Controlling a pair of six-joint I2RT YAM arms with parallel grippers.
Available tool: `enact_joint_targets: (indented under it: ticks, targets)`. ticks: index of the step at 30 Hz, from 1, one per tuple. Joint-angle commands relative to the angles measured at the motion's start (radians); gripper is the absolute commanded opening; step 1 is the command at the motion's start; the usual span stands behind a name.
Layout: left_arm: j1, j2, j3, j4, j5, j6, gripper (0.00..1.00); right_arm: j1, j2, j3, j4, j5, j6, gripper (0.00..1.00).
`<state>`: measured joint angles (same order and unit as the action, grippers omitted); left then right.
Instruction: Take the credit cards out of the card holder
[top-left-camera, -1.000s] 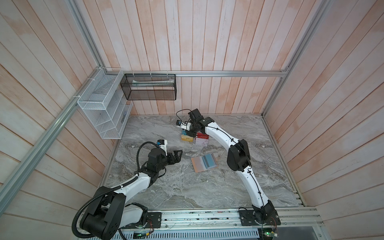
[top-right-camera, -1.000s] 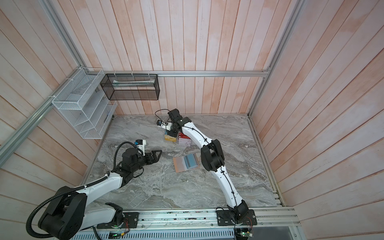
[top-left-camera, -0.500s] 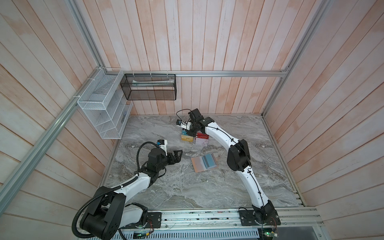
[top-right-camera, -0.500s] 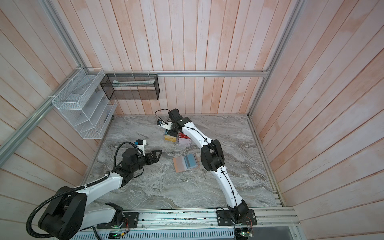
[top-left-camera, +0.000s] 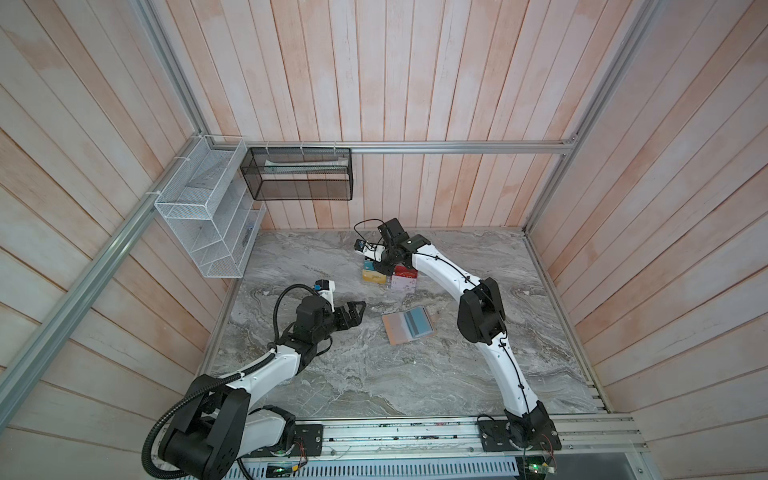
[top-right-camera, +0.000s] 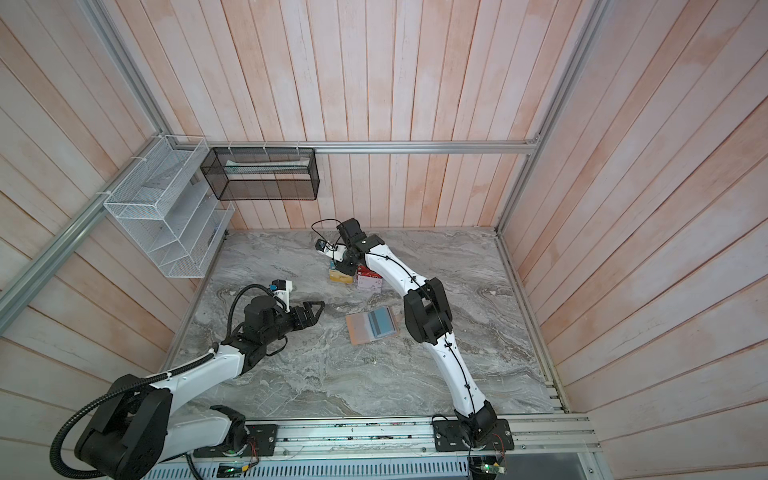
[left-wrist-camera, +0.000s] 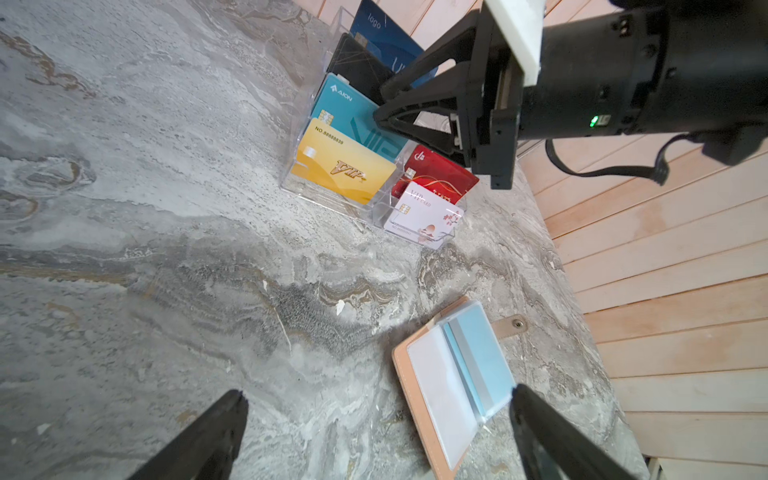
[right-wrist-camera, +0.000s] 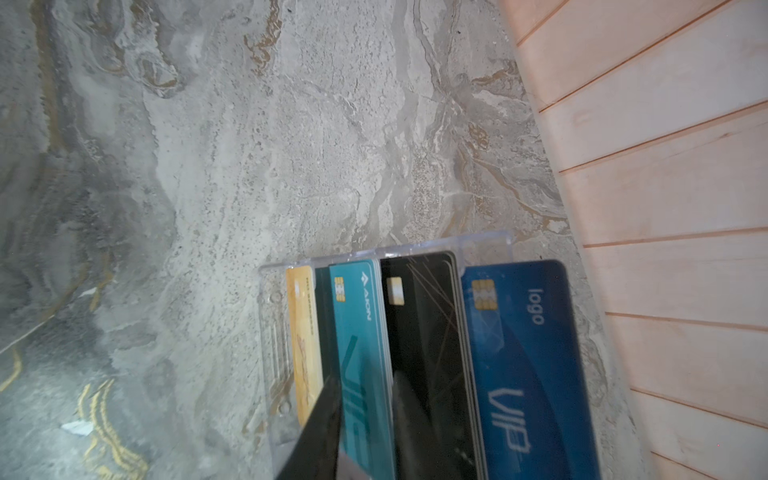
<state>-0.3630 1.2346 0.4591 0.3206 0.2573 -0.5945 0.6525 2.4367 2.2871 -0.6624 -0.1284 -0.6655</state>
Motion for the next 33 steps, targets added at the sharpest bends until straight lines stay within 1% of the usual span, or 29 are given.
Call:
enact_joint_targets:
  ticks: [1,4,7,9,10,13,16,20,26,29,33]
  targets:
    - [-0.003,-0.043,0.002,-0.02,0.005,0.01,1.0,0.009,-0.093,-0.024,0.016,-0.003,0.049,0.28]
    - [-0.021,-0.079,-0.004,-0.034,-0.006,0.017,1.0,0.015,-0.126,-0.033,0.009,-0.002,0.079,0.35]
    - [-0.057,-0.102,0.01,-0.063,-0.03,0.037,1.0,0.018,-0.171,-0.062,0.004,-0.01,0.107,0.45]
    - [-0.092,-0.101,0.036,-0.109,-0.063,0.062,1.0,0.021,-0.209,-0.1,0.004,-0.007,0.129,0.54]
    - [-0.106,-0.1,0.046,-0.127,-0.073,0.07,1.0,0.023,-0.232,-0.118,0.007,-0.004,0.137,0.57]
    - [-0.152,-0.105,0.061,-0.159,-0.122,0.091,1.0,0.024,-0.319,-0.232,0.049,0.003,0.173,0.68]
    - [-0.192,-0.121,0.073,-0.197,-0.185,0.094,1.0,0.023,-0.423,-0.402,0.146,0.047,0.237,0.8]
    - [-0.25,-0.129,0.083,-0.222,-0.247,0.122,1.0,0.01,-0.561,-0.629,0.273,0.064,0.331,0.97]
    - [-0.352,-0.111,0.114,-0.24,-0.316,0.145,1.0,-0.007,-0.709,-0.873,0.371,0.121,0.466,0.98]
    - [-0.388,-0.101,0.118,-0.231,-0.33,0.116,1.0,-0.026,-0.775,-0.972,0.394,0.131,0.555,0.98]
    - [-0.425,-0.094,0.103,-0.195,-0.347,0.069,1.0,-0.043,-0.88,-1.118,0.444,0.108,0.659,0.98]
